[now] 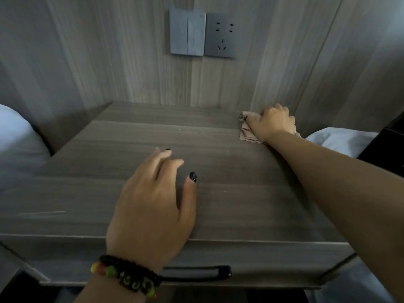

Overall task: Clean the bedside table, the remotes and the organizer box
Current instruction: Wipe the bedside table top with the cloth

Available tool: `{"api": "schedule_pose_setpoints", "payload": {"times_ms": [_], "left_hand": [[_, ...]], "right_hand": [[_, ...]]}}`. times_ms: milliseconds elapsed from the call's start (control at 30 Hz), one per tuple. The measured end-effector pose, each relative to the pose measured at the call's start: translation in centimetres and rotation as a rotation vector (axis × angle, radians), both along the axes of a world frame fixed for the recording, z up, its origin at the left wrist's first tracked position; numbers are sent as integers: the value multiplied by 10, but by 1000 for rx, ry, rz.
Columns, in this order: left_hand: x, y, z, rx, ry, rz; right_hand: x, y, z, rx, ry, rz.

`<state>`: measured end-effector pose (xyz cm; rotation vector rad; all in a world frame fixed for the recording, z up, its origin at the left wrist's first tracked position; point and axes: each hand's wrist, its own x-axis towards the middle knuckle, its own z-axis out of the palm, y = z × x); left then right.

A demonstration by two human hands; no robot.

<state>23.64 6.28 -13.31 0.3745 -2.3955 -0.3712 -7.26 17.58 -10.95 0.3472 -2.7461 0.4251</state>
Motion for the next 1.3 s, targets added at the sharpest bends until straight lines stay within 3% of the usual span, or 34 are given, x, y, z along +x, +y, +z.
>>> {"api": "schedule_pose_setpoints", "payload": {"times_ms": [267, 433, 567, 733, 967, 1300], "left_hand": [[-5, -1, -8, -48, 253, 1], [-6, -1, -10, -16, 222, 45], [-6, -4, -5, 55, 99, 60], [7, -27, -3, 231, 130, 54], [45, -94, 1, 329, 61, 429], [38, -103, -5, 293, 309, 538]], "right_hand": [[-31, -25, 4, -86, -5, -124], [-21, -45, 6, -29, -99, -118], [5, -65, 5, 76, -98, 9], [21, -83, 5, 121, -218, 265], [60, -158, 3, 209, -223, 759], [82, -286, 7, 249, -199, 888]]}}
